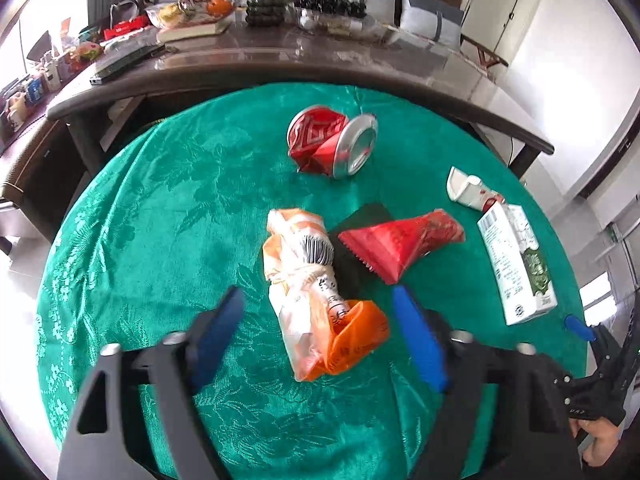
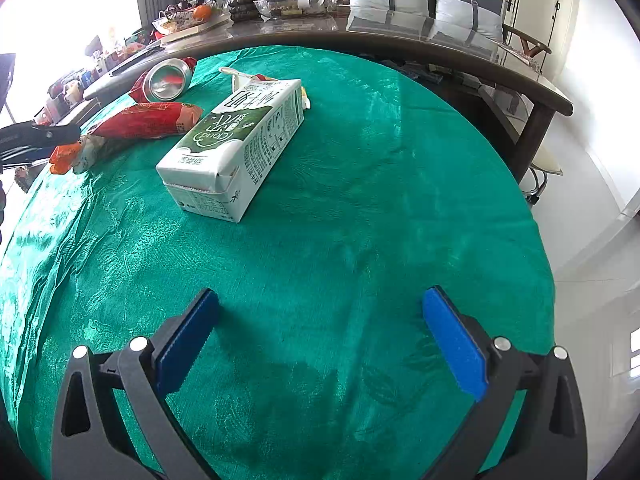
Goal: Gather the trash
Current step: 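Move both open tools back over the table toward the orange bag and milk carton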
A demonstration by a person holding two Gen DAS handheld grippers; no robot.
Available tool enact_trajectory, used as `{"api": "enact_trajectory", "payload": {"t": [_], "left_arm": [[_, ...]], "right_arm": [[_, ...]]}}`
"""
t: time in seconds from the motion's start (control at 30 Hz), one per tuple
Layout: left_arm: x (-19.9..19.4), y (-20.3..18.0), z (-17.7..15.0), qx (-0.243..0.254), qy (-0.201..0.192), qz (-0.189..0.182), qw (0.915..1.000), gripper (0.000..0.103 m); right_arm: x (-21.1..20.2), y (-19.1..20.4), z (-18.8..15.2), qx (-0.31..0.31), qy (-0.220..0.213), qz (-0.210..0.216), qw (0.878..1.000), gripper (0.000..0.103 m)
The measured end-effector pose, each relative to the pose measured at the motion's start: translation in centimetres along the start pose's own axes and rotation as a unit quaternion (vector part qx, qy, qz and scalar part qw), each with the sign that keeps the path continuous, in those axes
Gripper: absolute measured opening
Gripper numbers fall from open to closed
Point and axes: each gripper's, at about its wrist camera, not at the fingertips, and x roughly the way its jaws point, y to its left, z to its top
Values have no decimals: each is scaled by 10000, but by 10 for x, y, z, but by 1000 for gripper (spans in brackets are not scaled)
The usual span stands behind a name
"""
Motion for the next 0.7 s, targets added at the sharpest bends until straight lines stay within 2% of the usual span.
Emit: {"api": "enact_trajectory", "payload": {"t": [0.03, 0.1, 0.2, 0.3, 0.37, 0.4, 0.5, 0.6, 0.63, 0.7], "left_arm": [[3, 1, -3, 8, 58, -30, 10000, 51], [0, 0, -11, 62, -5, 77, 10000, 45], [-14, -4, -33, 85, -91, 14, 9999, 44], [-34, -20, -64, 333, -223, 51, 9992, 46], [-43, -31, -82, 463, -304, 61, 9984, 51], [-46, -36, -91, 510, -350, 99, 9980, 57], [-44, -48, -106, 646, -407, 250, 9968, 85], [-32, -54, -107, 746, -383, 584, 9948, 89], [-29, -51, -105, 720, -367, 591, 9950, 93], [-20, -44, -102, 568, -289, 637, 9959, 94]], "right_arm": [[0, 0, 0, 1, 0, 1, 10000, 99], [0, 0, 0, 0, 0, 0, 10000, 99], [0, 0, 0, 0, 0, 0, 10000, 99], [0, 0, 0, 2, 0, 1, 10000, 99], [0, 0, 0, 2, 0, 0, 10000, 99], [0, 0, 0, 2, 0, 0, 10000, 99], [0, 0, 0, 3, 0, 0, 10000, 99], [0, 0, 0, 4, 0, 2, 10000, 99], [0, 0, 0, 4, 0, 2, 10000, 99], [0, 0, 0, 4, 1, 2, 10000, 99]]}}
